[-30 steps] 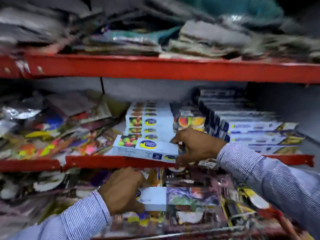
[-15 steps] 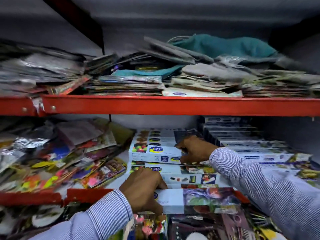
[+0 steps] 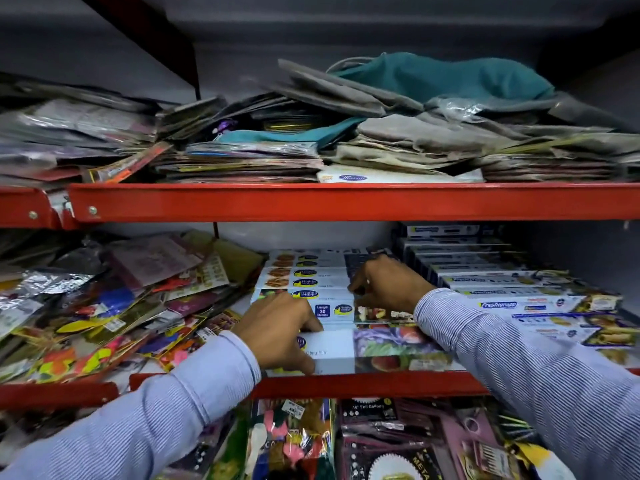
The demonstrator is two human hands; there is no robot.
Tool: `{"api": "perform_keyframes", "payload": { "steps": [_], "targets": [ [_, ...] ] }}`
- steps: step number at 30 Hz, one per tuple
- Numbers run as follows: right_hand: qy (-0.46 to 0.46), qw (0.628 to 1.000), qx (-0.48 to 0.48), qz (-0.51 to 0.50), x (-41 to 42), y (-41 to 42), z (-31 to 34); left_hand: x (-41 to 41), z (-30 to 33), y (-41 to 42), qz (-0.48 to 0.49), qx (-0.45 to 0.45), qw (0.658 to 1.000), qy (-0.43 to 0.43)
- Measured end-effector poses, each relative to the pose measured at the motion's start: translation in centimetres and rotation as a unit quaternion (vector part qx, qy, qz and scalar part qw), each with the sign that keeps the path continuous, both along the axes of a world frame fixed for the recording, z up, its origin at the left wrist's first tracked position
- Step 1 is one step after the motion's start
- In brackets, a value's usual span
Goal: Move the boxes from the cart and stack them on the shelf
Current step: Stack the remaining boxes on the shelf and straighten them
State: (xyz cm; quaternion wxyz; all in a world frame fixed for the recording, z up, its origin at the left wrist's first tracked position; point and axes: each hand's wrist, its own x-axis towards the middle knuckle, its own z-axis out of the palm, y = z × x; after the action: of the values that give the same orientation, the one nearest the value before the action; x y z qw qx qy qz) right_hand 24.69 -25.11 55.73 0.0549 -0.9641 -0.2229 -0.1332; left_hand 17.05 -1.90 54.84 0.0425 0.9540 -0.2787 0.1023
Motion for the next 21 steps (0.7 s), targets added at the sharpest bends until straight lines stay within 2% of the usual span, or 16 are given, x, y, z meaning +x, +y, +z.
{"api": "perform_keyframes", "payload": {
  "steps": [6, 13, 17, 21],
  "targets": [
    [0.071, 0.996, 0.053, 0.011, -0.2, -0.3, 0.6, 3.2, 0.7, -1.3, 0.009, 0.025, 0.998, -0.051],
    [0.050, 0.994, 0.096, 0.012, -1.9, -1.6, -1.3, 5.0, -2.3, -1.0, 0.024, -0.034, 0.997, -0.059],
    [-0.031, 0.993, 0.111, 0.005, -3.4, -1.7, -4.3, 4.6, -4.5, -0.5, 0.014, -0.049, 0.992, -0.117],
    [-0.117, 0.989, 0.088, -0.028, -4.3, -1.4, -6.9, 4.4, -5.8, -0.5, 0.009, -0.091, 0.991, -0.095]
  ]
}}
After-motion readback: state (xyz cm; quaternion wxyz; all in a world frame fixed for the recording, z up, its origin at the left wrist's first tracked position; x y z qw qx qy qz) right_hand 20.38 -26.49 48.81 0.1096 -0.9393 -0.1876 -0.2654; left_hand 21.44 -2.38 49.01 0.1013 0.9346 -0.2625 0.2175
